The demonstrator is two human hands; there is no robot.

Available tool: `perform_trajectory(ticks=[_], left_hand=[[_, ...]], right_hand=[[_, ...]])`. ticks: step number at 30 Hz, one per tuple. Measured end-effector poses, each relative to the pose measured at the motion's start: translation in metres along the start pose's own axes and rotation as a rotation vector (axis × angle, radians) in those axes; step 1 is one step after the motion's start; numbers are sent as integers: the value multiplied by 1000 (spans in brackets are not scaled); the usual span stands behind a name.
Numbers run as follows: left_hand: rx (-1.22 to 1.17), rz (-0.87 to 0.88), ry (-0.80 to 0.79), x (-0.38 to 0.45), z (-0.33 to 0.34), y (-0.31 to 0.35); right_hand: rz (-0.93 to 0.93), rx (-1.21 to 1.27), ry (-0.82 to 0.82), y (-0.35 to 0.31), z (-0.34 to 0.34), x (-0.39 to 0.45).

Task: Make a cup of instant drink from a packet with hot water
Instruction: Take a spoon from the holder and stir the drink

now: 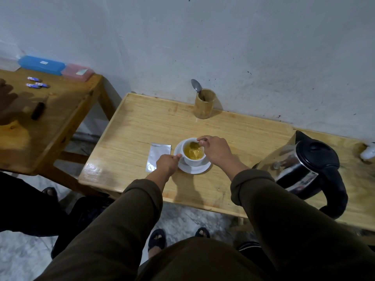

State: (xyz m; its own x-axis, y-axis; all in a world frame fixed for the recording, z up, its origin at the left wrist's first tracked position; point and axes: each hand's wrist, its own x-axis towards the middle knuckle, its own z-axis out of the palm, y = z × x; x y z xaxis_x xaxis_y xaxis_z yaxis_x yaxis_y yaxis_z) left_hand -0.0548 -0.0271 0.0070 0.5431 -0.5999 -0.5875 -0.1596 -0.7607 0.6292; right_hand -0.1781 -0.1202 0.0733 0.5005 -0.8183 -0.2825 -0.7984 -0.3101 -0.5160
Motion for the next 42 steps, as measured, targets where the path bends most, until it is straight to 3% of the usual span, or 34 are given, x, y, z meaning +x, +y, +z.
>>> perform_trajectory(ticks=[6,14,18,25,32,42], left_hand=[[-19,-3,-10,0,-1,-1],[-36,-7,-9,0,0,-1],[-35,1,-10,-1,-1,0],[-59,-7,-29,0,-2,-2],[50,38,-47,2,-5,-2],[88,51,-66,7,-7,-3]], right_hand=[[-11,77,-88,-1,-2,0],[29,-58,54,-1,-2,1],[-14,-40,46,-3,5,0],[-36,112,-30,-7,6,-8],[57,526,-120,-9,5,-21],[252,556,-173,1,7,-57]])
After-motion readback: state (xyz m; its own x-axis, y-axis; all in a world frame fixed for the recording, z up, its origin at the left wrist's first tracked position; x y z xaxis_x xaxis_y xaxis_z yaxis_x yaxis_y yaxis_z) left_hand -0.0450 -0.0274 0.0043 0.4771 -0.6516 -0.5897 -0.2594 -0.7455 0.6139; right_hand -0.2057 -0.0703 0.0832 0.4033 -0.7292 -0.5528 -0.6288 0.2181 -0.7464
